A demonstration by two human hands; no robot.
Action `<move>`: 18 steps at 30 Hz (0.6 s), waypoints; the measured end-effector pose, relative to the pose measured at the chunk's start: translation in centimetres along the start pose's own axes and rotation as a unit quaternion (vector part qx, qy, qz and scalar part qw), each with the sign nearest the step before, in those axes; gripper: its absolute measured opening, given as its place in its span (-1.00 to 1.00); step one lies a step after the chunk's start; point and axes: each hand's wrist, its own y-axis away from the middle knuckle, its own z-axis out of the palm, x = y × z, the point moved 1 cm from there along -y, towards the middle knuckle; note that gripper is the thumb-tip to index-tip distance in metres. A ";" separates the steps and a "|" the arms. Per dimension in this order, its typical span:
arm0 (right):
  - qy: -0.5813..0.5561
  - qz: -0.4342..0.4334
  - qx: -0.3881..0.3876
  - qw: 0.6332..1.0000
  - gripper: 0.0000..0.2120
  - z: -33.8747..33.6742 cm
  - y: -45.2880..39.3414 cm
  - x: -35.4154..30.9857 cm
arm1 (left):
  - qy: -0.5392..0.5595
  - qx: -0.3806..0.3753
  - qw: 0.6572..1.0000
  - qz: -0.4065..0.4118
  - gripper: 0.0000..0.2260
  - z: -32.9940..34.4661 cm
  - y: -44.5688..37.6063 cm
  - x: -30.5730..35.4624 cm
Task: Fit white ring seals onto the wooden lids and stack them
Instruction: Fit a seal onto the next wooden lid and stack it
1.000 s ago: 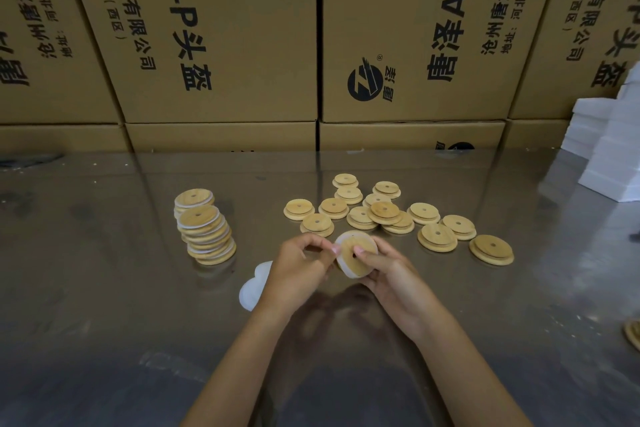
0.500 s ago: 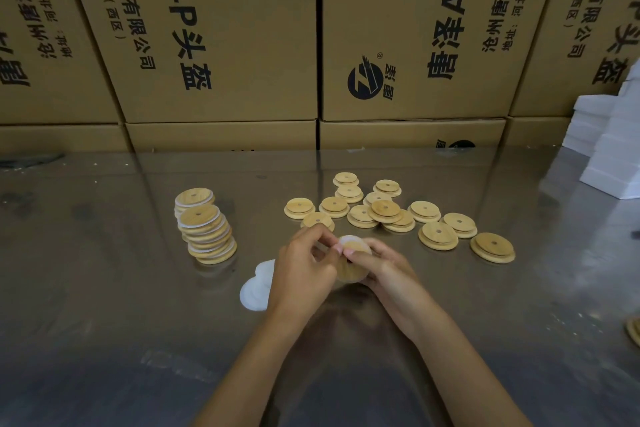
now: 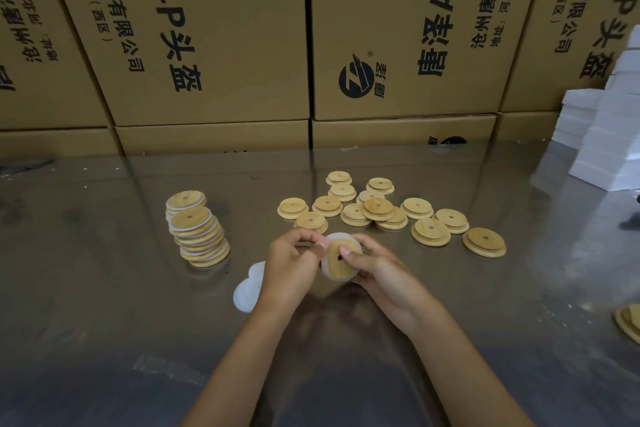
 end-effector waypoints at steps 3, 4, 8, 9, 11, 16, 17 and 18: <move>0.004 0.001 0.001 1.000 -0.72 -0.1 0.0 -0.2 | 0.030 -0.007 0.999 -0.030 -0.81 -0.3 0.0 0.2; 0.004 0.002 0.004 1.000 -0.72 -0.1 0.0 -0.1 | 0.030 -0.009 0.999 -0.035 -0.82 -0.4 0.0 0.2; 0.002 0.004 0.005 1.000 -0.72 -0.2 -0.1 0.0 | 0.014 -0.017 0.999 -0.038 -0.86 -0.6 -0.3 0.1; 0.000 0.004 0.002 1.000 -0.73 -0.1 -0.1 0.0 | 0.008 -0.017 0.999 -0.032 -0.86 -0.5 -0.4 0.1; -0.007 0.005 -0.002 1.000 -0.76 0.0 0.0 -0.1 | -0.009 -0.019 1.000 -0.011 -0.88 -0.5 -0.5 0.0; -0.030 0.011 0.006 0.999 -0.82 0.0 -0.2 0.0 | -0.036 -0.019 0.999 0.017 -0.88 -0.6 -0.6 0.0; -0.030 0.011 0.006 0.999 -0.81 0.0 -0.2 0.1 | -0.038 -0.020 0.999 0.019 -0.88 -0.6 -0.6 0.0; -0.031 0.012 0.006 0.999 -0.80 -0.1 -0.2 0.1 | -0.042 -0.023 0.999 0.021 -0.88 -0.7 -0.7 0.0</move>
